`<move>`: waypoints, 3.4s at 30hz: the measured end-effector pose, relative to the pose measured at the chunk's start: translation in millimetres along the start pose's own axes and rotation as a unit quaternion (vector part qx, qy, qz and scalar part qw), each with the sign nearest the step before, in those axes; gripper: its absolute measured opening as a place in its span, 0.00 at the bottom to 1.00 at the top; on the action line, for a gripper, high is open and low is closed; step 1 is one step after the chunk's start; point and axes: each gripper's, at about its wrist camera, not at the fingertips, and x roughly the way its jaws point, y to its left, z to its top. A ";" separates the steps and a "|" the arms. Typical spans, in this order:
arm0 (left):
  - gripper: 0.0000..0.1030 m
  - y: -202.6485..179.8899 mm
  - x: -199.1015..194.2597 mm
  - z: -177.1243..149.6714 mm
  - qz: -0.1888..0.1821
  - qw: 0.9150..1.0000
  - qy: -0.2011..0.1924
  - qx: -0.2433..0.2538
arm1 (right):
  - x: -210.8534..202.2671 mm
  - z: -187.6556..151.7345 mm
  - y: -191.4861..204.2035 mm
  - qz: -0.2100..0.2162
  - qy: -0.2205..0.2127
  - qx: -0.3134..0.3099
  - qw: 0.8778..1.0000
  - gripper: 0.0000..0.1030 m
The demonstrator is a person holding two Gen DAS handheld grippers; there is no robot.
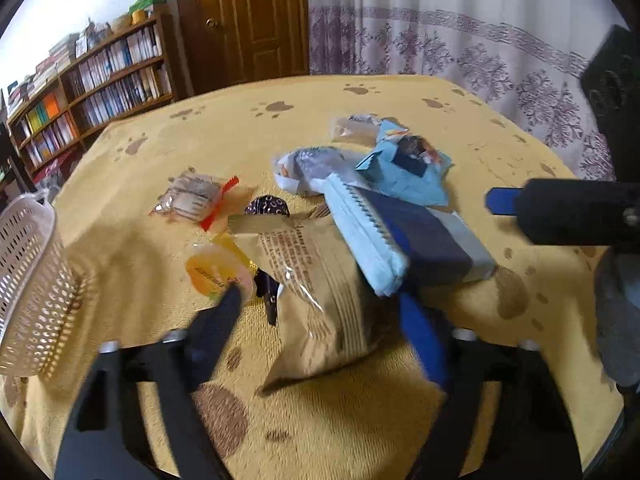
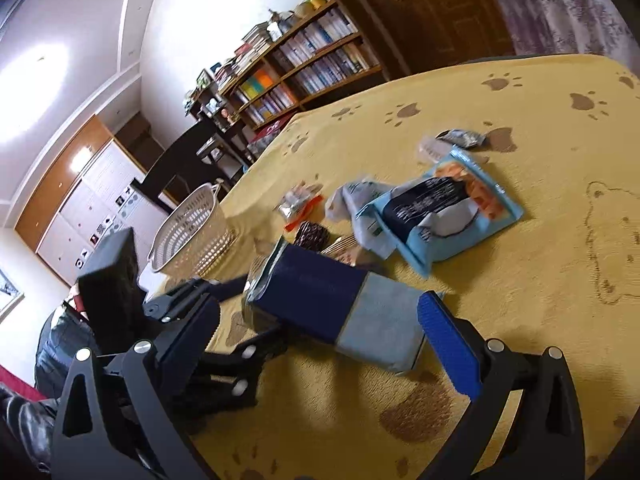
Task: Organize snacks
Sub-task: 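Reach the left gripper to the gold chip bag and close on it, then carry the gold chip bag with the left gripper into the white basket and release, then grasp the blue-and-white wafer box with the right gripper and drop it into the basket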
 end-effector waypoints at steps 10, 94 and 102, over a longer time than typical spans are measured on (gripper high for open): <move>0.40 31.3 -29.2 -8.5 -0.016 0.999 -0.010 -0.033 | 24.8 23.6 6.3 0.021 -0.010 0.010 1.000 0.95; 0.95 217.0 -156.7 0.0 0.269 0.937 -0.156 -0.159 | 70.3 -77.9 118.8 -0.151 0.071 -0.181 0.969 0.49; 0.96 236.4 -184.7 -1.4 0.272 0.926 -0.186 -0.184 | 67.7 -75.6 135.3 -0.133 0.056 -0.165 0.976 0.49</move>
